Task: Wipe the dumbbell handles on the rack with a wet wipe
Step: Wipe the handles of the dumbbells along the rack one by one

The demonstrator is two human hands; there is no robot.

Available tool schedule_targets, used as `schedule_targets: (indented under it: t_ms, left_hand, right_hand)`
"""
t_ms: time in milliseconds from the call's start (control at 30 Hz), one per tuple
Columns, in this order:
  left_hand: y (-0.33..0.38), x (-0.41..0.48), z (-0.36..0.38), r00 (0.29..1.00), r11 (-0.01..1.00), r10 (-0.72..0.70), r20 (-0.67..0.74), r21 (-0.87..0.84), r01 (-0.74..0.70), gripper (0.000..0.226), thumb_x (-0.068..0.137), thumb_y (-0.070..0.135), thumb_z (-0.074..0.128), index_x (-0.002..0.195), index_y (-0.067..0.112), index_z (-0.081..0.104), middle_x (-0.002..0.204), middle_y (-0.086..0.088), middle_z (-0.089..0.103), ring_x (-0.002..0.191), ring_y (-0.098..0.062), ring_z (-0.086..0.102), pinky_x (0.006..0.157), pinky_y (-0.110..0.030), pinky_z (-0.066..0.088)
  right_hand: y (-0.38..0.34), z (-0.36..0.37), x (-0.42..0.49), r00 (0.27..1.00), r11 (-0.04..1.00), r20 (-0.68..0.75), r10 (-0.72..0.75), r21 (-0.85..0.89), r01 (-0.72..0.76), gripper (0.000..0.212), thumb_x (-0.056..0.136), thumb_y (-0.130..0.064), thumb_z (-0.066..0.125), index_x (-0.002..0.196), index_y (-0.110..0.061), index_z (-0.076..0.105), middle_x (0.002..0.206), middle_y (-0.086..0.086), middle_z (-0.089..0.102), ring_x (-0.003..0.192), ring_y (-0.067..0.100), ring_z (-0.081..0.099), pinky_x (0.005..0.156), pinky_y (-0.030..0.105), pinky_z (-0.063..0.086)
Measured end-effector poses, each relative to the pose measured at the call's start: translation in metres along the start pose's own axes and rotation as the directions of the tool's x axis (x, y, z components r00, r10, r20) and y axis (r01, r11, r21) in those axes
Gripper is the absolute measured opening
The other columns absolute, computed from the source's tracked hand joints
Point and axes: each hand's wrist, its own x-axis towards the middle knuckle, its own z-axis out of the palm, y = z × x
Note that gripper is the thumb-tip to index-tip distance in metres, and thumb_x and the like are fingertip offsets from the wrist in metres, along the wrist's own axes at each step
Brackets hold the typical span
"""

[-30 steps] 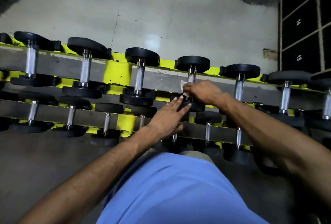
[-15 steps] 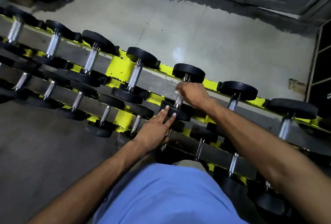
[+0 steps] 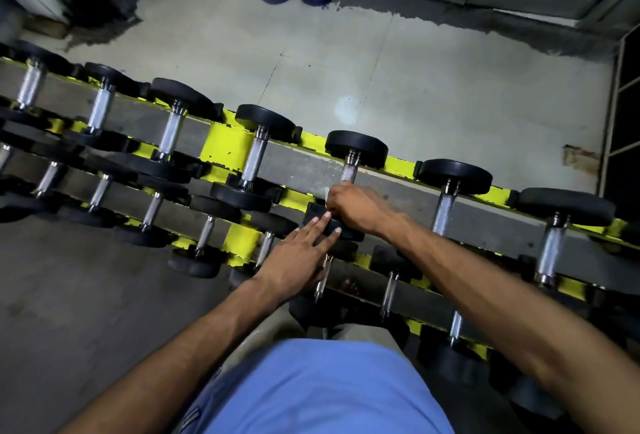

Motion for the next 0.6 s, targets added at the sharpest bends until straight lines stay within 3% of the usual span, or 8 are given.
schedule_targets:
  t_ms: [67,167,233,300,367,467,533,600]
  left_hand:
    - [0.001,0.0,-0.002,1.0,1.0,0.005,-0.009,-0.014,-0.005,0.08,0.104,0.029,0.053,0.169,0.025,0.005,0.174,-0.008,-0.018,0.163,-0.024,0.0,0.129,-0.039,0.015]
    - [0.0,-0.002,-0.002,1.0,1.0,0.014,-0.004,-0.019,-0.014,0.078,0.105,0.03,0.051,0.169,0.025,0.005,0.174,-0.008,-0.016,0.163,-0.023,0.0,0.129,-0.038,0.014]
    - [-0.001,-0.002,-0.002,1.0,1.0,0.021,0.005,-0.015,-0.021,0.078,0.106,0.03,0.05,0.169,0.026,0.004,0.174,-0.008,-0.017,0.163,-0.023,0.0,0.128,-0.039,0.015]
    - [-0.004,-0.001,-0.003,1.0,1.0,0.028,0.008,-0.014,-0.028,0.078,0.105,0.03,0.05,0.169,0.027,0.004,0.174,-0.007,-0.018,0.163,-0.023,0.0,0.128,-0.039,0.015]
    - [-0.007,-0.001,-0.004,0.999,0.999,0.04,0.01,-0.02,-0.04,0.079,0.105,0.03,0.051,0.169,0.027,0.004,0.174,-0.006,-0.018,0.163,-0.022,0.0,0.128,-0.039,0.015]
    - [-0.012,-0.001,-0.006,0.998,0.998,0.062,0.007,-0.018,-0.062,0.079,0.105,0.028,0.051,0.169,0.028,0.005,0.175,-0.005,-0.017,0.163,-0.022,0.0,0.129,-0.039,0.016]
    - [-0.013,-0.003,-0.006,0.997,0.998,0.069,0.016,-0.012,-0.069,0.079,0.105,0.027,0.051,0.169,0.027,0.005,0.175,-0.006,-0.017,0.163,-0.021,-0.001,0.128,-0.039,0.017]
    - [-0.012,-0.004,-0.007,0.997,0.997,0.073,0.024,-0.005,-0.073,0.081,0.104,0.026,0.052,0.169,0.026,0.004,0.174,-0.006,-0.018,0.163,-0.022,-0.001,0.128,-0.039,0.017]
  right_hand:
    - [0.001,0.008,-0.009,0.986,0.989,-0.14,0.09,0.13,-0.072,0.007,0.09,-0.027,0.066,0.097,-0.026,0.065,0.102,-0.001,0.052,0.086,0.022,0.059,0.067,0.039,0.055]
    - [-0.005,0.027,-0.022,0.896,0.885,-0.218,0.387,0.362,-0.294,0.015,0.088,-0.03,0.066,0.096,-0.023,0.056,0.097,0.0,0.058,0.081,0.025,0.059,0.065,0.036,0.049]
    - [-0.009,0.041,-0.026,0.771,0.671,-0.113,0.627,0.581,-0.461,0.019,0.084,-0.03,0.072,0.088,-0.025,0.055,0.084,-0.005,0.064,0.074,0.017,0.06,0.062,0.032,0.047]
    - [-0.003,0.048,-0.022,0.678,0.373,0.09,0.729,0.778,-0.505,0.015,0.084,-0.02,0.076,0.083,-0.022,0.061,0.078,-0.005,0.067,0.07,0.012,0.061,0.063,0.027,0.047]
    - [0.008,0.047,-0.014,0.635,0.165,0.176,0.752,0.883,-0.44,0.008,0.088,-0.012,0.072,0.084,-0.018,0.068,0.08,-0.001,0.072,0.072,0.013,0.064,0.069,0.028,0.051]
    - [0.018,0.032,0.004,0.582,-0.056,0.215,0.784,0.959,-0.278,0.006,0.094,-0.009,0.066,0.091,-0.013,0.07,0.084,0.004,0.073,0.074,0.017,0.065,0.073,0.034,0.057]
    - [0.026,0.022,0.021,0.56,-0.269,0.308,0.77,0.951,-0.153,0.013,0.098,-0.001,0.056,0.1,-0.009,0.066,0.083,0.006,0.069,0.072,0.019,0.063,0.072,0.034,0.059]
    - [0.033,0.018,0.037,0.59,-0.539,0.445,0.674,0.842,-0.019,0.021,0.099,0.002,0.044,0.108,-0.004,0.063,0.092,0.013,0.069,0.075,0.026,0.068,0.08,0.042,0.057]
